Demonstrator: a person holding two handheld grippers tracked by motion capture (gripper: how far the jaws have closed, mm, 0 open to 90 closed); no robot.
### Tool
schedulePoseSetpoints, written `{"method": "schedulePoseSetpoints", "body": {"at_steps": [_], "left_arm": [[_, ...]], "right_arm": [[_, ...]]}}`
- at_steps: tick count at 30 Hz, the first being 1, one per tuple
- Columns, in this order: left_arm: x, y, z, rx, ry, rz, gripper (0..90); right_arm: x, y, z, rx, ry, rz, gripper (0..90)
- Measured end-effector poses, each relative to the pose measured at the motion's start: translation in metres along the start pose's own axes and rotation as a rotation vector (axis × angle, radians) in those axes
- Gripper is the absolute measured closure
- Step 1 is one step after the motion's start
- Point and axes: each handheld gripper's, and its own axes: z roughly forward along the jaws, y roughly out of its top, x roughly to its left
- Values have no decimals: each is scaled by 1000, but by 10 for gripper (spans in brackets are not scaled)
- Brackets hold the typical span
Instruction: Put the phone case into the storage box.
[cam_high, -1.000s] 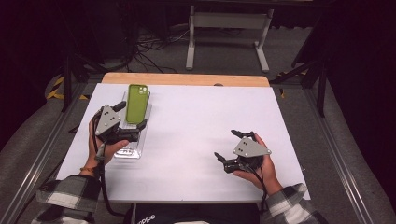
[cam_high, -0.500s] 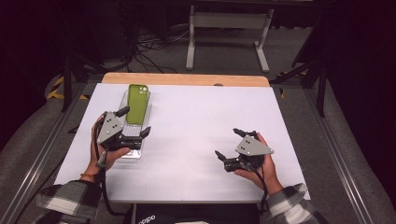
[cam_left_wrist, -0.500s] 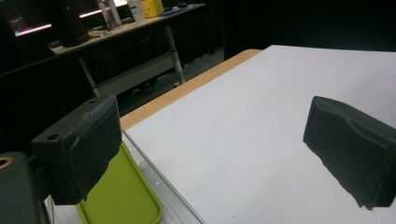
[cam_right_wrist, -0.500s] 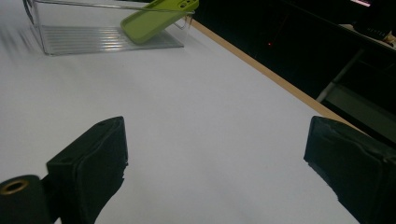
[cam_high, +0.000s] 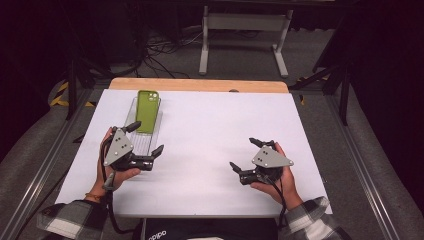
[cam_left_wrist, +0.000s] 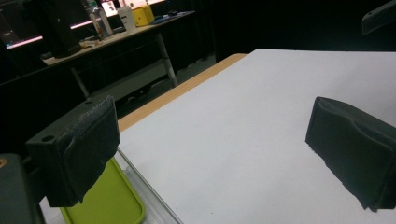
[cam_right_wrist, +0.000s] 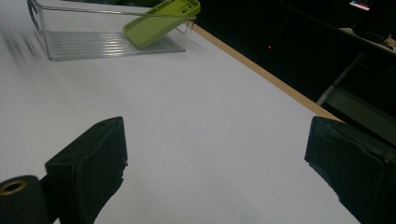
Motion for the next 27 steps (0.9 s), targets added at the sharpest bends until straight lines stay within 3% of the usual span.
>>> {"method": "schedulePoseSetpoints", "body": {"at_steps": [17,27], "left_arm": [[-15,-6,-6,4,-43,29,39],[-18,-11,-12,8,-41,34,44]], "right_arm": [[4,1,-4,-3,-4,-16,66],[6,1,-7,-4,-13,-19,68]]}}
